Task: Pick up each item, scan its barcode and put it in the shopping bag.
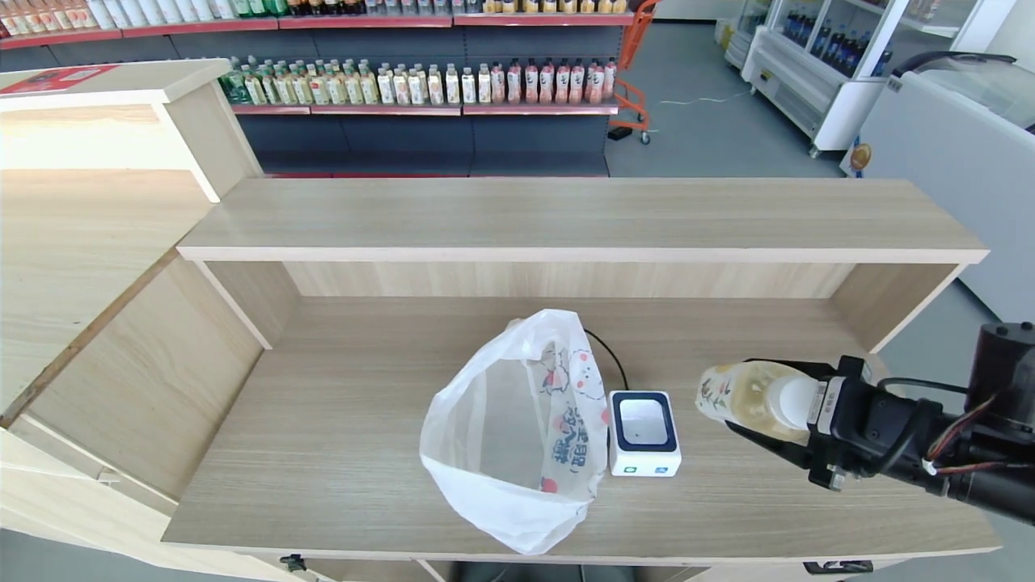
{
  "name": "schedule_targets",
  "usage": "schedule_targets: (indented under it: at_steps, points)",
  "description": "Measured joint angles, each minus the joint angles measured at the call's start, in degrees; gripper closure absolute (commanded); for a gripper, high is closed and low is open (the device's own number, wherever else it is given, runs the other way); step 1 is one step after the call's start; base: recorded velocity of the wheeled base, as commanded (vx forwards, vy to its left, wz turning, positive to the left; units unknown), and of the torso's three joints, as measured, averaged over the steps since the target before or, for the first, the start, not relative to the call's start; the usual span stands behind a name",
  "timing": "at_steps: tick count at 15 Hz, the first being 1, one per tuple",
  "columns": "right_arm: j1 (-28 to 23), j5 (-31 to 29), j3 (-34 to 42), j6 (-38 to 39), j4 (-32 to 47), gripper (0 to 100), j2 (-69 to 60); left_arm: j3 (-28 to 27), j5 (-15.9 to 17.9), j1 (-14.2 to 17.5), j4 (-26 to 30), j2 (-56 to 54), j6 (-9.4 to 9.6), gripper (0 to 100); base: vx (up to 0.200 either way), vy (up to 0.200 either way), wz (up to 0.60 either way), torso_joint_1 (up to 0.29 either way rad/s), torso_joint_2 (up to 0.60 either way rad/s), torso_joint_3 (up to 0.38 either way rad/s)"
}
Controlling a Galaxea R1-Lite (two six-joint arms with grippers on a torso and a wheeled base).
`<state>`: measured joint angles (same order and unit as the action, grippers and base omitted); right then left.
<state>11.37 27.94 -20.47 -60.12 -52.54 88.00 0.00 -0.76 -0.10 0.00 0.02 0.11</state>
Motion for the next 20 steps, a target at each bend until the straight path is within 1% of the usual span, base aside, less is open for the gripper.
schedule_targets:
  at_steps: [4, 5, 7, 9, 11, 16, 20]
  points:
    - [-5.40, 7.50, -3.28, -6.83, 0.00, 100, 7.45, 0.00, 0.00, 0.00, 0.00, 0.00, -0.06, 0, 0.000, 0.000, 0.00, 0.000, 0.00, 0.000]
    - [-7.17, 8.53, -3.97, -8.06, -0.01, 100, 9.57, 0.00, 0.05, 0.05, 0.00, 0.00, -0.06, 0, 0.000, 0.000, 0.00, 0.000, 0.00, 0.000]
    - [-8.98, 9.91, -4.86, -8.81, -1.57, 100, 13.13, 0.00, 0.07, 0.10, 0.00, 0.00, -0.09, 0, 0.000, 0.000, 0.00, 0.000, 0.00, 0.000]
    - [-9.47, 11.47, -5.81, -8.90, -5.78, 100, 16.71, 0.00, 0.05, -0.04, 0.00, 0.00, -0.11, 0, 0.000, 0.000, 0.00, 0.000, 0.00, 0.000]
    - [-9.84, 11.72, -6.51, -8.81, -7.95, 100, 19.96, 0.00, 0.02, 0.05, 0.00, 0.00, -0.11, 0, 0.000, 0.000, 0.00, 0.000, 0.00, 0.000]
    - [-9.53, 12.79, -7.89, -8.90, -8.69, 100, 24.84, 0.00, 0.05, 0.00, 0.00, 0.00, -0.11, 0, 0.000, 0.000, 0.00, 0.000, 0.00, 0.000]
    - [-9.37, 12.89, -9.57, -8.77, -13.04, 100, 28.61, 0.00, 0.05, 0.00, 0.00, 0.00, -0.11, 0, 0.000, 0.000, 0.00, 0.000, 0.00, 0.000]
